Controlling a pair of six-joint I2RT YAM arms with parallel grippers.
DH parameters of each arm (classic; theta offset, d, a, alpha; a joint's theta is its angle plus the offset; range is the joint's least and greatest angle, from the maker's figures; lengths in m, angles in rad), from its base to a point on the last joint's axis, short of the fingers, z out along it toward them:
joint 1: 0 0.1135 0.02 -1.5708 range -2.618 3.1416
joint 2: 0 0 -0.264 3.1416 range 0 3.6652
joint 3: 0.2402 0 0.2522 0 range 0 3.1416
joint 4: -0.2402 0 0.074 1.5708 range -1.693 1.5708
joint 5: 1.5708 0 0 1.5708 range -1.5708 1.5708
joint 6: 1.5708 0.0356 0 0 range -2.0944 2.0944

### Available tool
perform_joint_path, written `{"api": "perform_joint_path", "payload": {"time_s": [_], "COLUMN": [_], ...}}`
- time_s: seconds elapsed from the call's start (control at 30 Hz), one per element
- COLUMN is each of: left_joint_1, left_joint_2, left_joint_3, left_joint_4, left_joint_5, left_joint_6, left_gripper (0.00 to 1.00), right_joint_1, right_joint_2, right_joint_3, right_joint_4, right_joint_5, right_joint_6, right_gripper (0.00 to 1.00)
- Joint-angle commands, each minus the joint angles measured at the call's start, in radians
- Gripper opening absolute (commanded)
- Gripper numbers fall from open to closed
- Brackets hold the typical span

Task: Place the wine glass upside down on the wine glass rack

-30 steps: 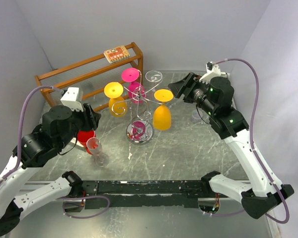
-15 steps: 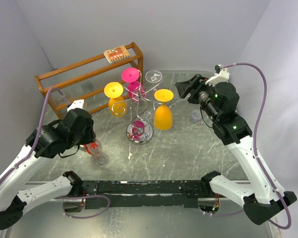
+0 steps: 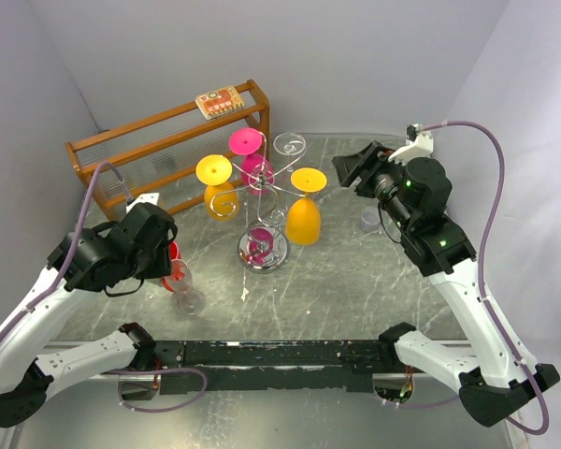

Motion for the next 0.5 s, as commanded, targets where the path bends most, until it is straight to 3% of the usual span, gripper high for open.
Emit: {"api": "perform_joint_path", "payload": {"time_s": [0.0,0.3,0.47], "left_joint_1": [-0.006,-0.006,-0.005], "left_joint_2": [-0.001,0.023,0.037], "left_joint_3": [0.005,-0.094,-0.125], "left_joint_4": [-0.029,0.032,0.053], "left_joint_5": [0.003,0.025,0.032], "left_joint_6": [0.005,0.013,0.019], "left_gripper": [0.42,0.38,0.21], "right_joint_1": [-0.001,-0.002,-0.002], "right_joint_2": [-0.012,-0.008,-0.011], "right_joint_3": [-0.007,-0.001,-0.004], "right_joint_4": [0.020,0.013,0.011], "right_joint_5": [0.014,0.017,0.017], "right_joint_6": [-0.006,-0.007,-0.004], "right_gripper": [0.60,0.59,0.59]}}
